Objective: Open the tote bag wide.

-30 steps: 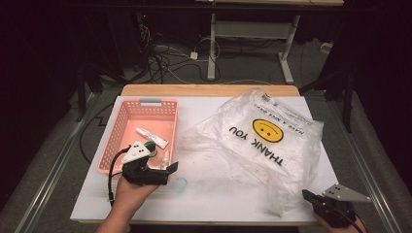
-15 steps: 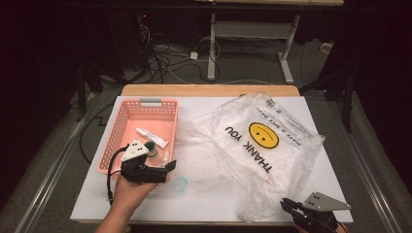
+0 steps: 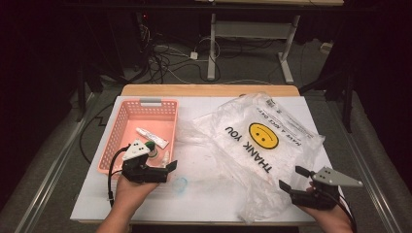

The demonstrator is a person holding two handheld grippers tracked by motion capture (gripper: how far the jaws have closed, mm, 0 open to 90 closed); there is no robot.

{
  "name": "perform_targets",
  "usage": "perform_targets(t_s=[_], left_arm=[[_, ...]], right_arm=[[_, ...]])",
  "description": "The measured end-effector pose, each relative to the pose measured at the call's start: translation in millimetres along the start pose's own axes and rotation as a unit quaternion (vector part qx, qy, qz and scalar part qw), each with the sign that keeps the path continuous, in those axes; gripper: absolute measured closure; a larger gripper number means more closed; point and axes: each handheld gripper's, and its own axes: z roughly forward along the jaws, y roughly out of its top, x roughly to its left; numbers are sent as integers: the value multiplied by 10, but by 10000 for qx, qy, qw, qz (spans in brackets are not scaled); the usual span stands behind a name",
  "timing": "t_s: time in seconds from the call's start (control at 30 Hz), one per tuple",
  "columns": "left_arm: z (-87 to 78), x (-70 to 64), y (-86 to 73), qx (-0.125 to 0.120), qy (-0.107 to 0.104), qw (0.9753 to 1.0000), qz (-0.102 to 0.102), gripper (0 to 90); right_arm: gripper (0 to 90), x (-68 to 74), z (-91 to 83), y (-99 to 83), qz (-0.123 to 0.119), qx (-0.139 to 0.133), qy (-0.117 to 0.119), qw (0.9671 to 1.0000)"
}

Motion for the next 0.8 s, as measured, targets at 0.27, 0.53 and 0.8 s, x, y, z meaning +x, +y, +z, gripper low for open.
perform_targets(t_s=[0.27, 0.53, 0.8], left_arm=[[16, -39, 2, 19, -137, 9999, 32, 0], [6, -48, -8, -101, -157, 9998, 17, 0], [-6, -76, -34, -111, -76, 9998, 119, 0]], right_arm=[[0, -102, 420, 258, -47, 83, -190, 9998], [0, -70, 709, 494, -113, 77, -95, 9999], [40, 95, 1022, 596, -338, 223, 220, 9989]])
